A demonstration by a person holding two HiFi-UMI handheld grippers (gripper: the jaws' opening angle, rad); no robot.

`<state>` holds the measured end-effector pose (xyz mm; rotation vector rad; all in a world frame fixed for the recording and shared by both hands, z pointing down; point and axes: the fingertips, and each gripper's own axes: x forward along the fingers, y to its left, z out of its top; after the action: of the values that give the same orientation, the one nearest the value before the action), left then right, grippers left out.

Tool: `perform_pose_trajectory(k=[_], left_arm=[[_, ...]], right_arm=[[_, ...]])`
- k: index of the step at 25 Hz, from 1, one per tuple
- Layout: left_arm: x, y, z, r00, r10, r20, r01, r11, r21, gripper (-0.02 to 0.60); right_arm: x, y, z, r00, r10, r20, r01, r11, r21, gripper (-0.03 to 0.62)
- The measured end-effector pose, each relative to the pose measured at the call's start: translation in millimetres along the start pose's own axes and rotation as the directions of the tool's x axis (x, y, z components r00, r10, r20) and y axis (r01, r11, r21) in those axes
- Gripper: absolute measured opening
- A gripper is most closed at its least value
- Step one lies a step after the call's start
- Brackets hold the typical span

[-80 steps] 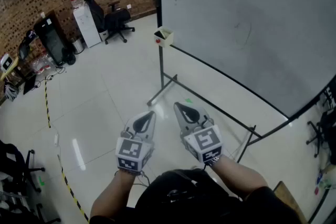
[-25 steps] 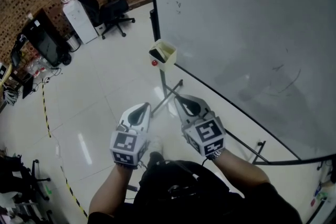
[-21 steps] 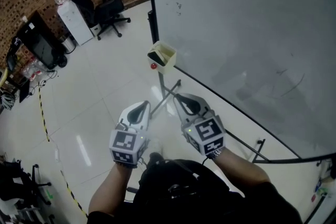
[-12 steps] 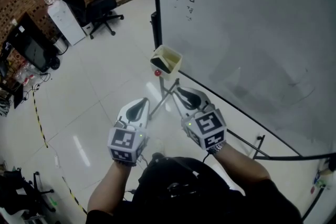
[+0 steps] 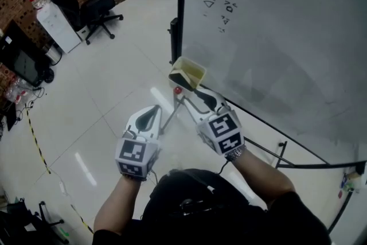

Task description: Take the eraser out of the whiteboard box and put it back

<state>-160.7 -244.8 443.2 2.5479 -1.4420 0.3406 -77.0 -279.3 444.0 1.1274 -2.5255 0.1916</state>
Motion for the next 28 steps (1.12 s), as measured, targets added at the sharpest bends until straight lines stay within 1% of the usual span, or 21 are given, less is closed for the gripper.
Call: perform_pose_trajectory(k=[5,9,12,19,28], left_arm=[[20,25,0,1.000,-0.027,-0.008,0.027,1.000,-0.004,0.000],[35,41,-4,0.998,-0.052,-0.023,0.052,0.999,-0.011,0.000],[46,53,-9,0.997,-0.063,-0.037,0.063,0.998,-0.019,0.000],[68,74,-14,0.995,-0.081,-0.052,0.079,0.996,-0.036,0.000],[83,89,-16,0.995,-0.086,-0.056,0.082,0.994,-0.067,0.000]], right_arm=[[33,-19,-5,0.998,-0.038,-0.055,0.037,0.999,-0.016,0.200],[59,-30,-11,0.993,-0.054,-0.103,0.049,0.997,-0.052,0.221],[78,-36,-20,0.987,-0.055,-0.149,0.044,0.996,-0.080,0.235],[112,-45,-31,0.972,-0.055,-0.227,0.025,0.991,-0.132,0.238],[130,-48,-36,0.957,-0.067,-0.282,0.005,0.977,-0.215,0.233]])
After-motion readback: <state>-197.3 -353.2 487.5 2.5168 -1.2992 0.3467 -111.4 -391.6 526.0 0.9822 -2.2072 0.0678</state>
